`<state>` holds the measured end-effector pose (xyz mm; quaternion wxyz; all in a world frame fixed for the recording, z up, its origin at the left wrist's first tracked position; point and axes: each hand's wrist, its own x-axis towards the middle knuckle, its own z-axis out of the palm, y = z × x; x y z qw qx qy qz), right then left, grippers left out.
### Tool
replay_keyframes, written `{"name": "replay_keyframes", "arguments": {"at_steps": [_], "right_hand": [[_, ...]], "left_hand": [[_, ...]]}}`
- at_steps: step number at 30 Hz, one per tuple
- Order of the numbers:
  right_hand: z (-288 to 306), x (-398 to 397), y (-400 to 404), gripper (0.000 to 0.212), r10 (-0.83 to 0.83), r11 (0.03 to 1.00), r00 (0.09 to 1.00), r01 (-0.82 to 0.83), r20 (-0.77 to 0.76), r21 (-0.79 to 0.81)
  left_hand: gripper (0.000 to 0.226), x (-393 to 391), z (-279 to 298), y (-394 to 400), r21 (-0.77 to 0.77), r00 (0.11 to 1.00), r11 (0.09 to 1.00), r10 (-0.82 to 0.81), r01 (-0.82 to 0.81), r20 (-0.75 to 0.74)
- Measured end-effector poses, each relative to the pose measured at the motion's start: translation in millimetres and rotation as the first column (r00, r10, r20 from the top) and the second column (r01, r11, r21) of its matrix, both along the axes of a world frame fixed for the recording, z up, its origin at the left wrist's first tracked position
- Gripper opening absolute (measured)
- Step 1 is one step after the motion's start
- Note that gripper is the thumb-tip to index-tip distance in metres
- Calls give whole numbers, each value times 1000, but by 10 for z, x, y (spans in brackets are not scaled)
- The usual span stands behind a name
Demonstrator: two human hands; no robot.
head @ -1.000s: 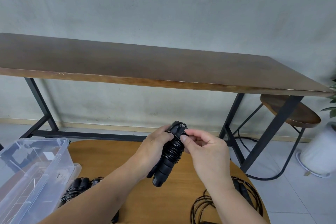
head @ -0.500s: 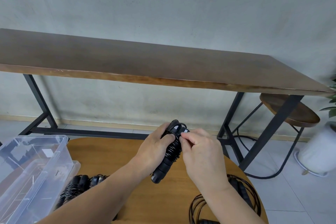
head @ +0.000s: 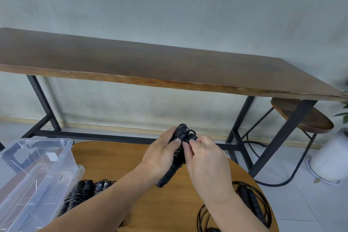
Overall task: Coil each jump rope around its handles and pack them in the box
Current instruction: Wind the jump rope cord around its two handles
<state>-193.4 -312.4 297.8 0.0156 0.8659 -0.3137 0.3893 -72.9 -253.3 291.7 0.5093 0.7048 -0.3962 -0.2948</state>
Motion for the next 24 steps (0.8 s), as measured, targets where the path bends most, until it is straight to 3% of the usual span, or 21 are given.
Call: {"name": "replay_keyframes", "arguments": {"at_steps": [7, 10, 13, 17, 24], "right_hand": [[-51, 2, 5, 32, 4, 997, 992, -13, -127, -72], [-108, -23, -37, 29, 53, 995, 993, -61, -103, -83], [-121, -55, -87, 18, 122, 992, 992, -122, -24, -9], [-77, -107, -102, 27, 188, 955, 979, -201, 79, 218], [-117, -191, -97, 26, 193, 919, 960, -249, 203, 306]], "left_hand": [[33, -48, 6, 4, -8, 988, 1000, -29, 30, 154], [35, -62, 1, 1, -5, 982, 999, -33, 34, 186], [29, -54, -6, -9, 17, 988, 1000, -16, 14, 156], [31, -49, -39, 5, 38, 994, 999, -30, 26, 101], [27, -55, -37, -12, 69, 996, 997, -12, 19, -93]]}}
